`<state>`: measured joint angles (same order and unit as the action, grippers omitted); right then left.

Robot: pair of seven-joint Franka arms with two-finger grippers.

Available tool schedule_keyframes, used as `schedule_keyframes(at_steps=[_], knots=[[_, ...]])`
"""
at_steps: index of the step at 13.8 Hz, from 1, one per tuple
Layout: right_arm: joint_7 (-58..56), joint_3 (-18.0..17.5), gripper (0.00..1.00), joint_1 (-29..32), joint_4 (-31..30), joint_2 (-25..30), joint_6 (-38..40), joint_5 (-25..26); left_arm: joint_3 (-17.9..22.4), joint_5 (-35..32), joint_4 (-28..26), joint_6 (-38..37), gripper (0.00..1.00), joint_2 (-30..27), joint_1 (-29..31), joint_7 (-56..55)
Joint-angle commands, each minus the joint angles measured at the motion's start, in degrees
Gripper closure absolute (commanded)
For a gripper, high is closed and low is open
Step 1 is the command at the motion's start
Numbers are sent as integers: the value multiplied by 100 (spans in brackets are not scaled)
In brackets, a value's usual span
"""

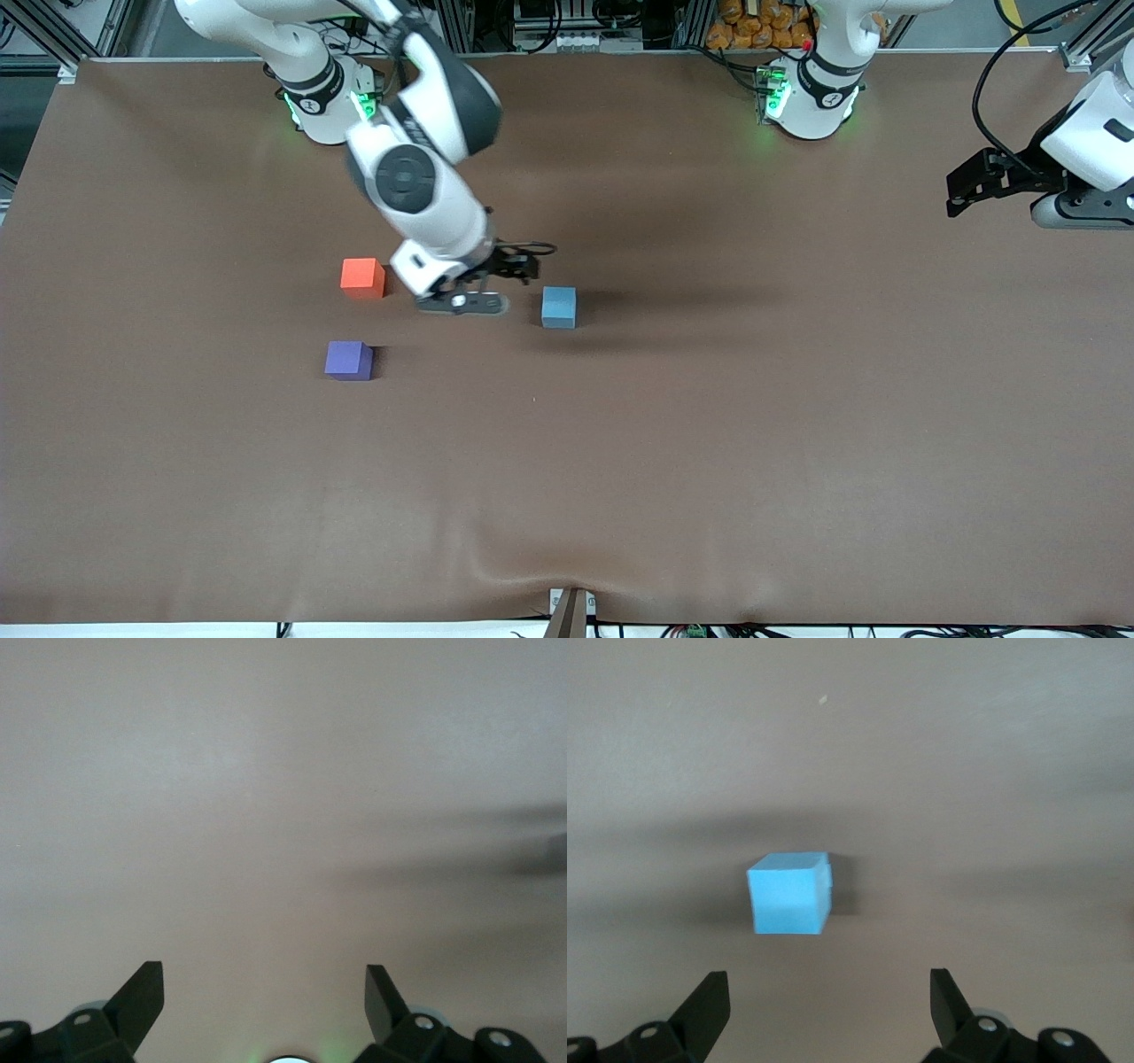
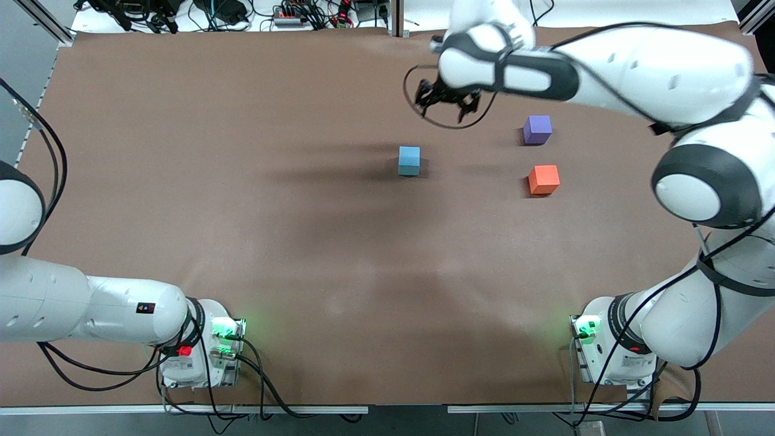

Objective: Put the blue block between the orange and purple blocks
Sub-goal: 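Move the right gripper over the light-blue block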

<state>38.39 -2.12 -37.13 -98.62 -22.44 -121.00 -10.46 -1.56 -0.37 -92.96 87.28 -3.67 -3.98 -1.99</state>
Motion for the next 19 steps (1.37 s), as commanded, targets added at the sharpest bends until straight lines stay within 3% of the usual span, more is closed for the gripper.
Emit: schedule_keyframes(at_steps=[1,5,17,19], knots=[[203,80,0,-382,54,-461,-676,27,-46,151,58,-54,0,15,46,-100],[283,80,0,-576,80,-884,-1066,571,-46,134,41,-62,0,-11,46,-91],[863,71,0,-796,229,-1544,-1839,651,-55,-16,67,87,0,24,64,-48],[863,80,23,-796,229,-1553,-1839,651,-46,-16,67,87,0,33,64,-48]])
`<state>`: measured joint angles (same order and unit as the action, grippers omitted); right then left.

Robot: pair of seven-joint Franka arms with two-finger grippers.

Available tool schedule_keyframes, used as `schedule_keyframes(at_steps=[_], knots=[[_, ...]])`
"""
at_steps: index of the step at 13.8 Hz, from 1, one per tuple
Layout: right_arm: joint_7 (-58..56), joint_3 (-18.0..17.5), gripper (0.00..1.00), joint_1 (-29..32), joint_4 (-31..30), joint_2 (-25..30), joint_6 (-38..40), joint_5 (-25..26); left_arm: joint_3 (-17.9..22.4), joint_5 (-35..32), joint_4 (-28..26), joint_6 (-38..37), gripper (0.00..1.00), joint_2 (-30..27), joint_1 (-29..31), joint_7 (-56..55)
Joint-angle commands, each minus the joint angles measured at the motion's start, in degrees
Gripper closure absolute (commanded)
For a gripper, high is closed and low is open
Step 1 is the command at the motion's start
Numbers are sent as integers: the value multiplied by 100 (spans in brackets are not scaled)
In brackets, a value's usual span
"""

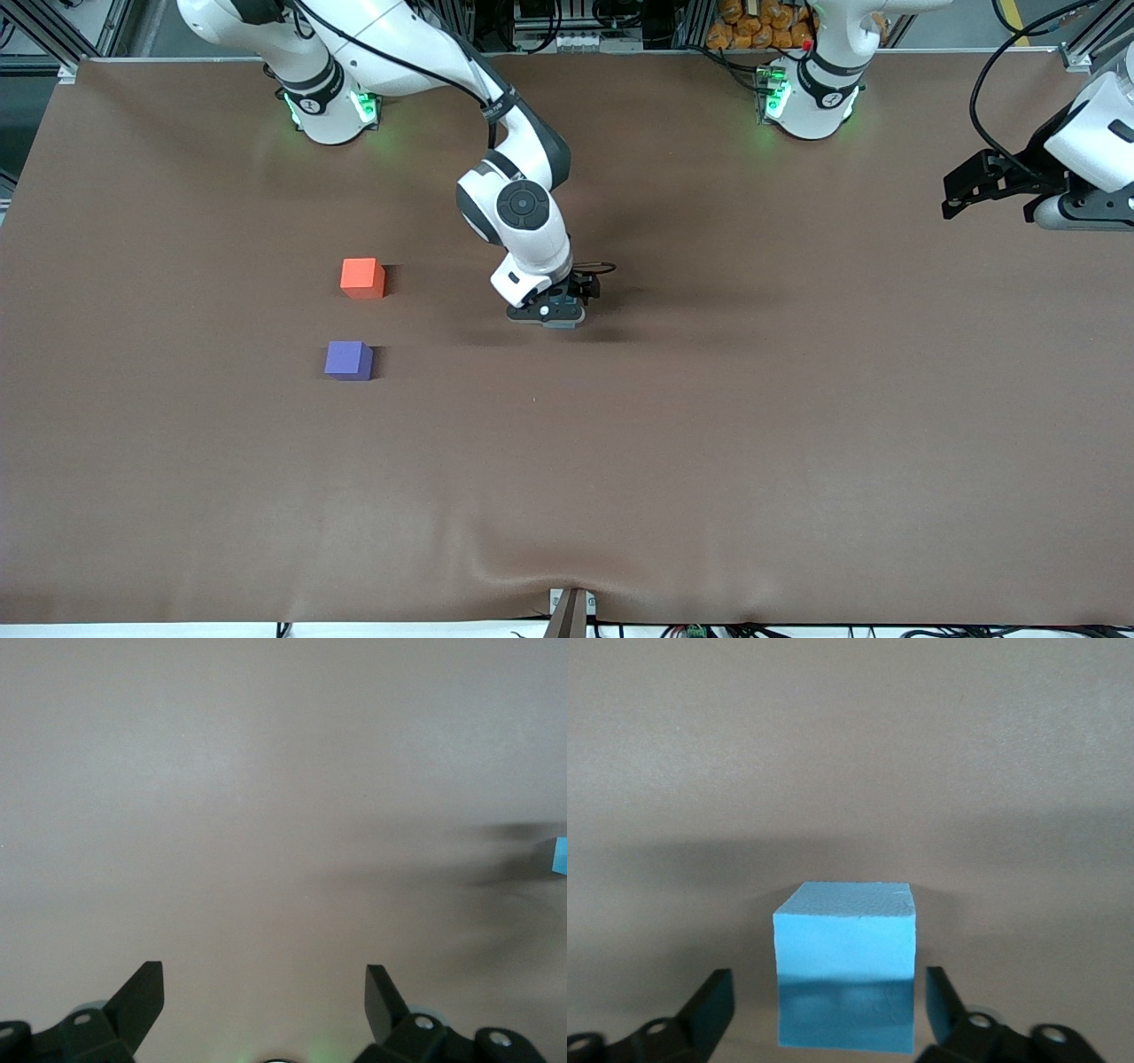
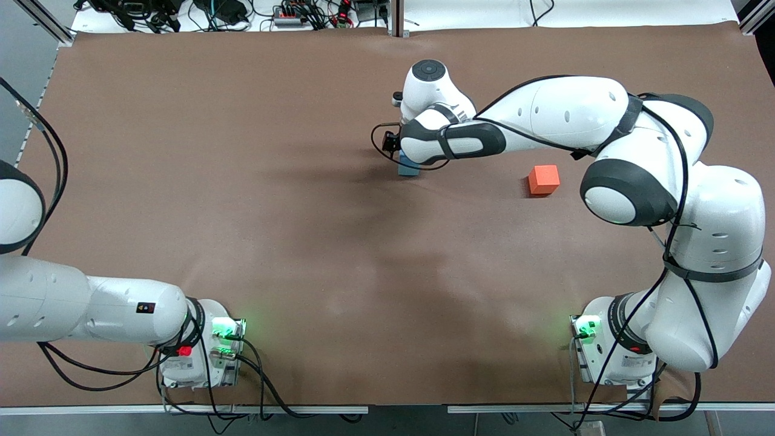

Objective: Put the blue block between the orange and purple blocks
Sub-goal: 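Close the right gripper on the light-blue block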

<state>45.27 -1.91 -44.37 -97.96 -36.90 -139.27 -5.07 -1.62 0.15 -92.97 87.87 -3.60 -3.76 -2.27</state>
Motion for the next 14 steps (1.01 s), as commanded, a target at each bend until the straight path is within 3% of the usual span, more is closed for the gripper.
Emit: schedule_keyframes(at_steps=[1,2,3,5,6,8,11,14], knots=[[175,59,39,-72,163,-125,-13,121,-49,-68,69,29,0,26,42,-19],[175,59,63,-72,163,-125,-13,129,-49,-68,69,29,0,26,42,-10],[158,59,76,-63,155,-125,-4,182,-49,-68,60,29,0,26,42,-1],[149,59,87,-19,146,-116,40,340,-41,-68,60,29,0,26,42,25],[149,59,100,7,146,-99,66,349,-49,-68,60,29,0,35,42,34],[123,68,100,86,189,-20,249,340,-49,-77,60,29,0,35,42,34],[123,42,100,402,558,410,1582,226,-49,-77,60,29,0,35,42,34],[-436,33,100,928,375,1217,2314,182,-49,-68,60,29,0,44,42,34]])
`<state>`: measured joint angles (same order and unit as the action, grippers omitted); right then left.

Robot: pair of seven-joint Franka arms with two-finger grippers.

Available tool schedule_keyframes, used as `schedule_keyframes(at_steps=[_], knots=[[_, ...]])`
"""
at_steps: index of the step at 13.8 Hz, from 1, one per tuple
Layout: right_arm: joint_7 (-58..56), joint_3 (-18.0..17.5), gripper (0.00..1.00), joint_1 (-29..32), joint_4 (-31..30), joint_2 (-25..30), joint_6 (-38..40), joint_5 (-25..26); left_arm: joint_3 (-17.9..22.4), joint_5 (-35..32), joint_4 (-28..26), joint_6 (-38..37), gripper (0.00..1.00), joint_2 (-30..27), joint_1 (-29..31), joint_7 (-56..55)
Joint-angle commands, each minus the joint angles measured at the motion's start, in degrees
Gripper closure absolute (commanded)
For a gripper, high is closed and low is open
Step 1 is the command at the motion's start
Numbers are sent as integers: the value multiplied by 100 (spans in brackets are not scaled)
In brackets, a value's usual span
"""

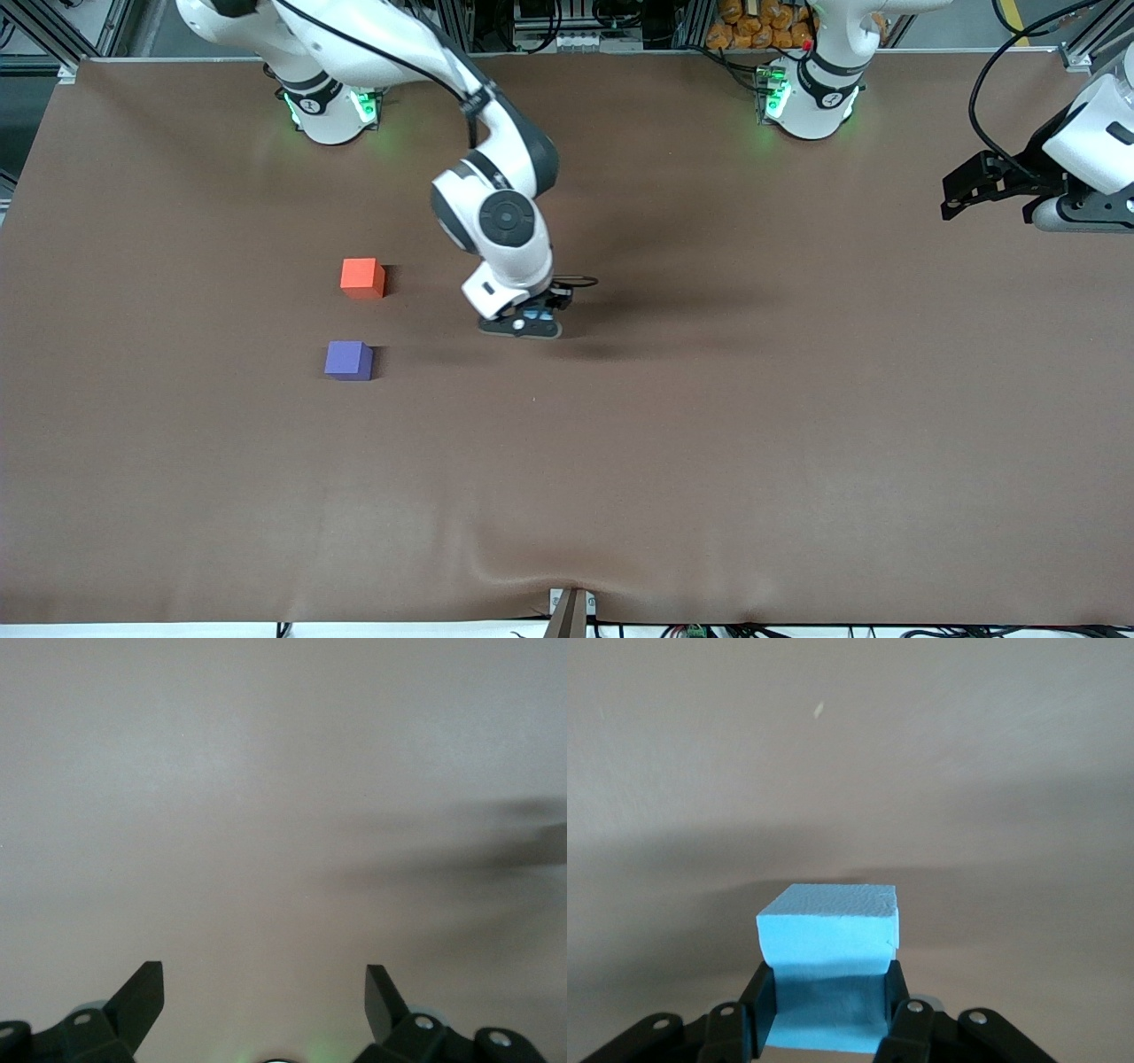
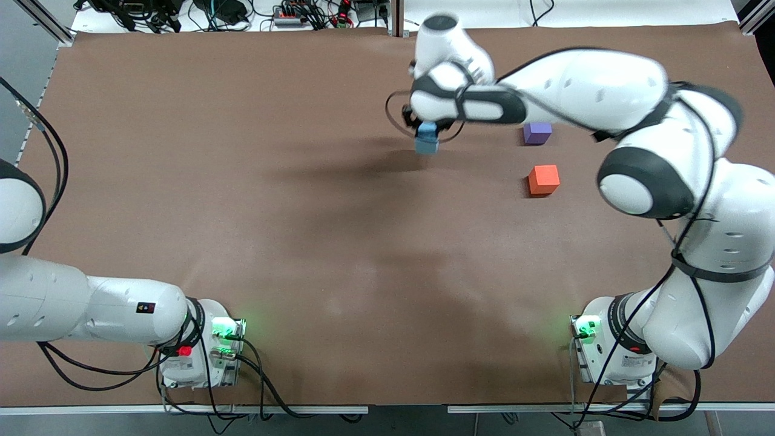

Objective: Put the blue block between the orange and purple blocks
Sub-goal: 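Lower the blue block with the right gripper between orange and purple blocks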

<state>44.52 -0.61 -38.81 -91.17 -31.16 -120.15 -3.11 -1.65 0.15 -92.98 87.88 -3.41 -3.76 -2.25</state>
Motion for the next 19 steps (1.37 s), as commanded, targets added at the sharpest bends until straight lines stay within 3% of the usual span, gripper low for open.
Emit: schedule_keyframes(at_steps=[1,4,8,11,15,19], knots=[[-774,-97,100,635,-505,916,535,-14,-46,-76,60,27,0,24,42,31],[-2031,-97,100,1339,-1366,1743,518,-496,-46,-77,60,27,0,33,51,40],[-3035,-71,100,2069,-2342,2412,492,-568,-37,-68,60,27,0,33,51,40],[-3738,-62,100,2570,-2782,2554,448,-568,-37,-68,60,27,0,33,51,40],[-3994,-62,100,2616,-3485,2598,-498,-568,-37,-77,60,27,0,33,51,40],[-4039,-44,100,2668,-3670,2580,-659,-568,-37,-68,60,27,0,42,51,40]])
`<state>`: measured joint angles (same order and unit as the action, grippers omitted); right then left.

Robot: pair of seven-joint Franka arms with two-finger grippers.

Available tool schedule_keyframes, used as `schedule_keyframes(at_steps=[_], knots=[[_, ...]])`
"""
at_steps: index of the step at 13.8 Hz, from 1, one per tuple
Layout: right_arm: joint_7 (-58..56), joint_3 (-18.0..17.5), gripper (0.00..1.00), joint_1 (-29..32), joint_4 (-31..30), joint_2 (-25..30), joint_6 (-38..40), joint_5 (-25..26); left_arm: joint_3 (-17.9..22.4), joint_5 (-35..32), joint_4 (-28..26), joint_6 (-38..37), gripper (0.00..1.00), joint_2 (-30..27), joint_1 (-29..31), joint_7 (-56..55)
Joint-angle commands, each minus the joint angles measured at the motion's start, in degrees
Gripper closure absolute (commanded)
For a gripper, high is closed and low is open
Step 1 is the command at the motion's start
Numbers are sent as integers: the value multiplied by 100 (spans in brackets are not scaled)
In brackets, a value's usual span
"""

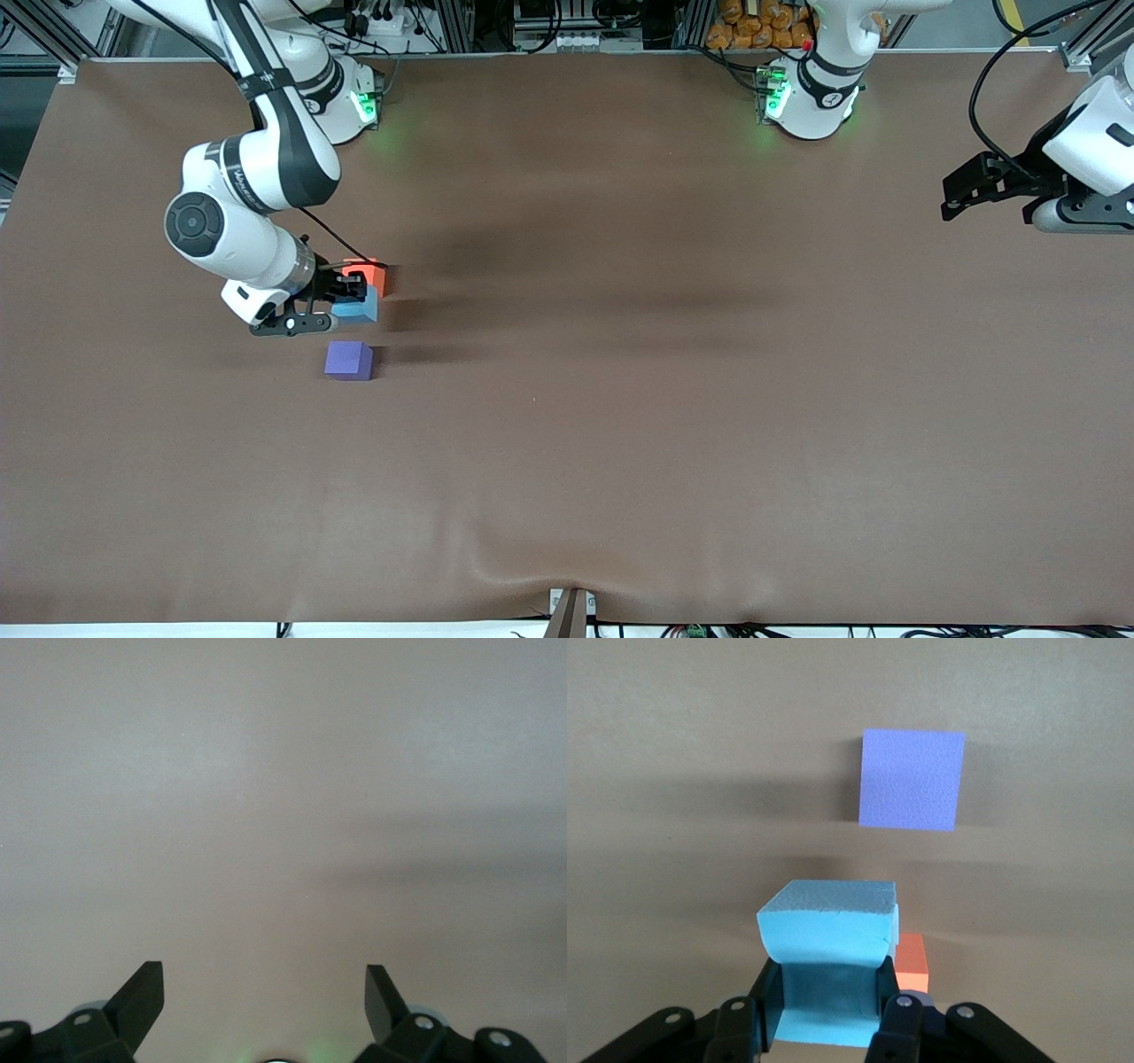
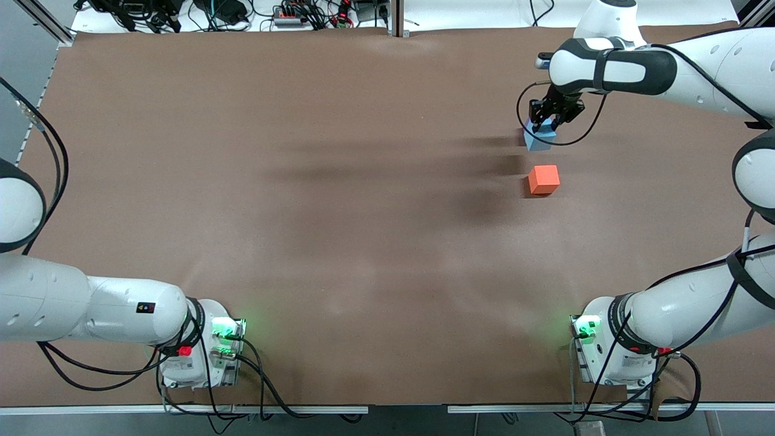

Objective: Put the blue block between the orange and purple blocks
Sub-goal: 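Lower the blue block with the right gripper between orange and purple blocks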

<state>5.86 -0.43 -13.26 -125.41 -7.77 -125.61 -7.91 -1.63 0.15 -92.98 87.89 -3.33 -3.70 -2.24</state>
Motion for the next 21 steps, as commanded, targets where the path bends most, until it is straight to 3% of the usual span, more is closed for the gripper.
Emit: schedule_keyframes(at_steps=[1,6,21], knots=[[-173,-62,100,122,-274,241,-200,-80,-39,-67,60,27,0,26,45,40],[-823,-62,100,464,-712,197,-902,-80,-39,-67,60,27,0,34,45,40],[-753,-89,100,377,-1065,-338,-2002,-106,-30,-76,52,27,0,26,45,40]])
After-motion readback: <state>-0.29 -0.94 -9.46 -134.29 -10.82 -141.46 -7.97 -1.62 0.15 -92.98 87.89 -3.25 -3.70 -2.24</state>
